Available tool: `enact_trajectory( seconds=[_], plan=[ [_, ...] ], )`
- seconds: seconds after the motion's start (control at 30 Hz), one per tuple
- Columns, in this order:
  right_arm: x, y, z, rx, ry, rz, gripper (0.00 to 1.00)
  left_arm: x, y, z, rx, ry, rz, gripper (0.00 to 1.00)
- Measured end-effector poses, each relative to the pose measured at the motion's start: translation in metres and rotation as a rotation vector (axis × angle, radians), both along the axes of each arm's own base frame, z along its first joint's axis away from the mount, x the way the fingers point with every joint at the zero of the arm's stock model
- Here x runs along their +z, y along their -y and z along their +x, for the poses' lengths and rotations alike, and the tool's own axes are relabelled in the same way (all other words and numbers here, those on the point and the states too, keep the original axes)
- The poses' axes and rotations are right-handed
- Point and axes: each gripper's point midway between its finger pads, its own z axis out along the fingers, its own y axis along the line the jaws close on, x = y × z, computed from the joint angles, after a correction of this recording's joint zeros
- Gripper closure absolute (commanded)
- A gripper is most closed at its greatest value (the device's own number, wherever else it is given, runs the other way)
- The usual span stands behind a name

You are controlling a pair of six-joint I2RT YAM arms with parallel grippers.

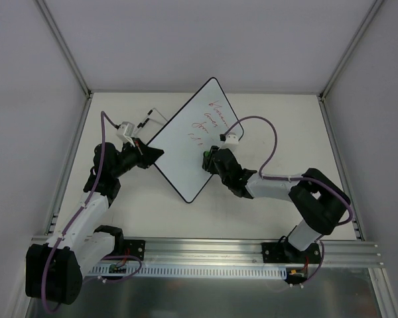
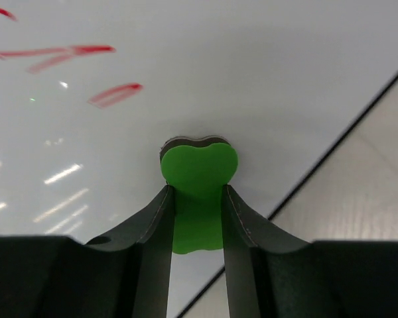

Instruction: Erase the whiteboard

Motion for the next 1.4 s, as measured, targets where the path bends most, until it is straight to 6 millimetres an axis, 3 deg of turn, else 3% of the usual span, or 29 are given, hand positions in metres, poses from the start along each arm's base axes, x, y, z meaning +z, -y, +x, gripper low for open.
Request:
enact_trajectory(
  seconds=[0.13,0.33,0.4,0.47,0.67,0.73,0.8,0.93,1.0,1.1,1.3,1.4],
  plan=[
    [-0.037,0.025,-0.004,-0.039,-0.077,-0.082,1.00,0.002,-0.001,0.002,0.006,0.011,0.001,1.00],
    [-0.029,0.021,0.000,0.000,-0.092,-0.150,1.00,0.004,-0.001,0.002,0.005,0.019,0.005,1.00],
    [-0.012,0.010,0.007,0.031,-0.074,-0.155,1.00,0.004,-0.001,0.002,0.006,0.019,0.006,1.00],
    [0.019,-0.008,0.020,0.060,-0.027,-0.125,1.00,0.004,-0.001,0.003,0.009,0.019,0.006,1.00],
    [0.128,-0.068,0.054,0.145,0.153,0.055,1.00,0.003,0.001,0.001,-0.008,0.016,0.006,1.00],
    [0.143,-0.076,0.058,0.156,0.179,0.085,1.00,0.003,0.002,0.000,-0.016,0.011,0.004,1.00],
    [0.146,-0.078,0.059,0.157,0.184,0.095,1.00,0.002,0.002,-0.001,-0.018,0.010,0.004,1.00],
    [0.137,-0.073,0.062,0.133,0.171,0.130,1.00,0.000,0.002,-0.001,-0.017,-0.001,0.003,1.00],
    [0.122,-0.061,0.061,0.111,0.149,0.135,1.00,0.000,0.002,-0.001,-0.016,-0.004,0.003,1.00],
    [0.086,-0.032,0.060,0.057,0.092,0.124,1.00,-0.001,0.002,-0.001,-0.016,-0.010,0.001,1.00],
    [-0.007,0.046,0.052,-0.094,-0.067,0.052,1.00,-0.001,0.002,-0.001,-0.016,-0.015,0.000,1.00],
    [-0.034,0.065,0.045,-0.129,-0.121,0.004,1.00,-0.001,0.002,-0.002,-0.019,-0.014,-0.001,1.00]
  ],
)
